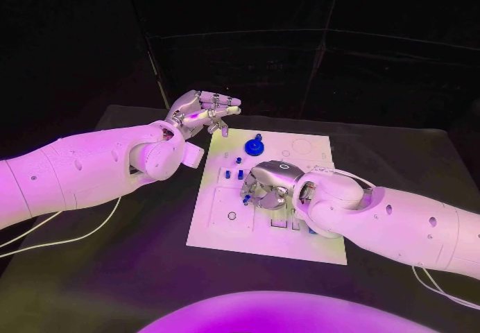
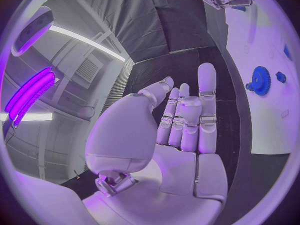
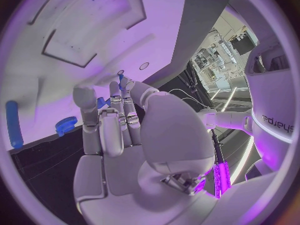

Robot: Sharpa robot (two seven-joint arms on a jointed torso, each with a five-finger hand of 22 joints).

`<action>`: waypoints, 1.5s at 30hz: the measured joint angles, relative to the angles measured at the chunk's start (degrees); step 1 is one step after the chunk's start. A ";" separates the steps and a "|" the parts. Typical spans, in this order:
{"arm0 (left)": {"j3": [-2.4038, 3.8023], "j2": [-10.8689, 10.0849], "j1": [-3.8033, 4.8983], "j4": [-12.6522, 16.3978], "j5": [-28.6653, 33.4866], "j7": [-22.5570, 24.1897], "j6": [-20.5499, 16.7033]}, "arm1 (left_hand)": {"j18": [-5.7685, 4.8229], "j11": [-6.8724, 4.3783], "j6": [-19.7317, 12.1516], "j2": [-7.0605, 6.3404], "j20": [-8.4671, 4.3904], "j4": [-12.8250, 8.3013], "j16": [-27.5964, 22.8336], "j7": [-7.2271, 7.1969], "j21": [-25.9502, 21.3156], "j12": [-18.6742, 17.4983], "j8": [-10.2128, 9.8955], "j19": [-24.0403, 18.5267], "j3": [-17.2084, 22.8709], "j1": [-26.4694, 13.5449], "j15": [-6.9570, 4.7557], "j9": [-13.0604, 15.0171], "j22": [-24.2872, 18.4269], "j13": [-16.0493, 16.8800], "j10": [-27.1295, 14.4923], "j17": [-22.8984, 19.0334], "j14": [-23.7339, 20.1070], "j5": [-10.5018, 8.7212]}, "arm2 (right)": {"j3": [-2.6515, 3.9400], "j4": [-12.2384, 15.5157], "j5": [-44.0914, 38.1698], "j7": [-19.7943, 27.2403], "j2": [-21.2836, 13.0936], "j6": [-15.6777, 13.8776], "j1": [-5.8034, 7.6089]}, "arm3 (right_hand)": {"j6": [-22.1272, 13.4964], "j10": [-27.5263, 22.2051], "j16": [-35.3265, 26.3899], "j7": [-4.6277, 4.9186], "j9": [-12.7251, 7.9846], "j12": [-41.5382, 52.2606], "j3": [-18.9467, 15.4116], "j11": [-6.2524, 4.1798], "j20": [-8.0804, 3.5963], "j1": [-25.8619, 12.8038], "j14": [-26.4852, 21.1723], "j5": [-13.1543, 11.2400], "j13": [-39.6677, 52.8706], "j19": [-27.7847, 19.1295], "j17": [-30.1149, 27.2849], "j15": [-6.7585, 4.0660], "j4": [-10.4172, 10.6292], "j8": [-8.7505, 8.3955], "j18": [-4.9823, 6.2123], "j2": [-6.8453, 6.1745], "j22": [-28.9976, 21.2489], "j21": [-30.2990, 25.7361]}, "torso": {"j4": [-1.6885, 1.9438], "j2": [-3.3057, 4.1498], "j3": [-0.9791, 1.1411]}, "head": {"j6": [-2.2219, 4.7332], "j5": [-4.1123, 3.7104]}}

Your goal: Assemble the parts on the task board

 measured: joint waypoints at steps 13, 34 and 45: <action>0.00 -0.09 0.00 -0.08 0.05 0.00 0.00 | 0.00 0.00 0.00 0.00 0.00 0.00 0.00 0.00 0.00 0.00 0.00 0.00 0.00 0.00 0.00 -0.04 0.00 0.00 0.00 0.01 0.00 0.00 | -0.07 0.31 -0.43 0.23 -0.11 0.54 -0.21 | 0.10 0.00 0.00 0.09 -0.08 0.00 0.00 0.00 0.00 0.00 0.00 0.00 0.01 0.00 -0.06 0.00 0.00 -0.01 0.00 0.00 -0.05 0.00 | 0.00 0.00 -0.01 | -0.43 0.14; 0.00 -0.17 -0.01 -0.19 0.09 -0.02 0.01 | 0.00 0.00 0.00 0.00 0.20 0.23 0.00 0.00 -0.23 0.00 0.00 -0.20 -0.23 0.00 0.00 -0.03 -0.07 0.00 0.00 -0.11 0.00 0.00 | -0.17 2.48 -3.12 -0.59 -2.02 -1.58 -0.42 | 0.07 0.20 0.00 0.07 -0.07 0.00 -0.01 0.21 0.00 0.00 0.00 0.22 0.01 0.00 -0.21 0.00 0.01 -0.01 0.00 0.00 0.12 0.06 | -0.05 -0.03 0.04 | -0.41 -0.04; 0.00 -0.17 -0.03 -0.21 0.10 -0.04 0.02 | 0.00 0.00 0.00 0.00 0.20 0.23 0.00 0.00 -0.23 0.00 0.00 -0.20 -0.23 0.00 0.05 -0.03 -0.06 0.00 0.00 -0.11 -0.05 0.00 | -0.17 2.49 -4.51 -1.69 -1.81 -1.64 -0.43 | 0.07 0.20 0.00 0.06 -0.07 0.01 -0.15 0.21 0.00 -0.22 0.00 0.22 -0.04 0.00 -0.14 0.00 0.15 -0.01 0.00 -0.22 0.21 0.24 | 0.02 -0.02 -0.02 | -0.49 -0.14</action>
